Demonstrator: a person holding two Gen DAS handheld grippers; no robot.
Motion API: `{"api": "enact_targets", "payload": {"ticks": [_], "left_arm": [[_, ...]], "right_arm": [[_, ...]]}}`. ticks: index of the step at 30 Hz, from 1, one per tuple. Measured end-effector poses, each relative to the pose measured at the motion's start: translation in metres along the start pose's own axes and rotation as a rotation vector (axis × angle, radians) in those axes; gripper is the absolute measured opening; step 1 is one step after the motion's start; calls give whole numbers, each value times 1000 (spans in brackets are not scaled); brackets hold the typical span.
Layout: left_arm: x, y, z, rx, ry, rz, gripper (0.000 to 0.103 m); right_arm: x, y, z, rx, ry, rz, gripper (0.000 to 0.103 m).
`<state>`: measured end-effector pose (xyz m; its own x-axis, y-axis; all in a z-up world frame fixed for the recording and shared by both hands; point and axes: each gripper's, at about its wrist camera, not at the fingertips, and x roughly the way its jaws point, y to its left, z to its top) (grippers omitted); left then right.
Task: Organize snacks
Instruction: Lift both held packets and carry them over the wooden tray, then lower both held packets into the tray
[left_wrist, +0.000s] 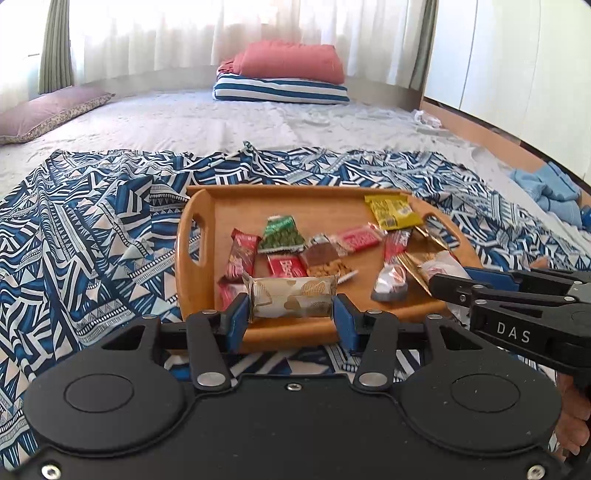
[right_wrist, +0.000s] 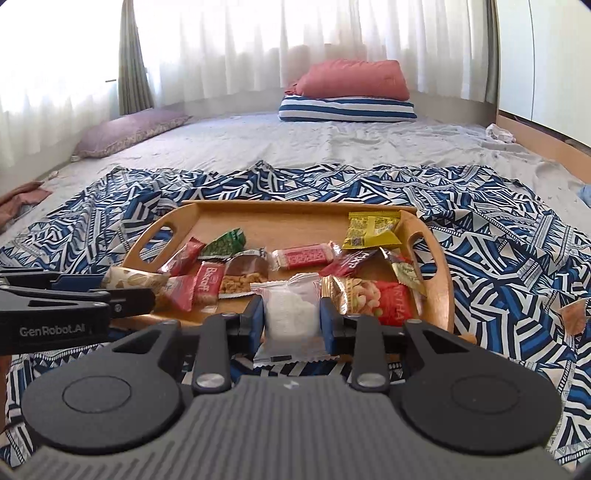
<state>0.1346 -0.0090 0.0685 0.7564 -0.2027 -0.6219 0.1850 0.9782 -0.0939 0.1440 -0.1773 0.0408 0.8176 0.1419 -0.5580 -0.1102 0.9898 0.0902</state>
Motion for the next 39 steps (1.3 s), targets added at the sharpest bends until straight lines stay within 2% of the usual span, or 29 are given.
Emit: {"api": "enact_targets", "payload": {"ticks": [17,21,32,39], "left_arm": [[43,17,51,-57,-18,35,47],[63,21,64,-88,-5,44,47],[113,31,87,-91,27,104,47],[138,38,94,-102,54,140,47]], "right_arm": [[39,-12,38,31,11,-2,37],[53,-13,48,29,18,-2,37],[97,-14,73,0,51,-17,37],[125,-17,82,26,85,-19,37]]}}
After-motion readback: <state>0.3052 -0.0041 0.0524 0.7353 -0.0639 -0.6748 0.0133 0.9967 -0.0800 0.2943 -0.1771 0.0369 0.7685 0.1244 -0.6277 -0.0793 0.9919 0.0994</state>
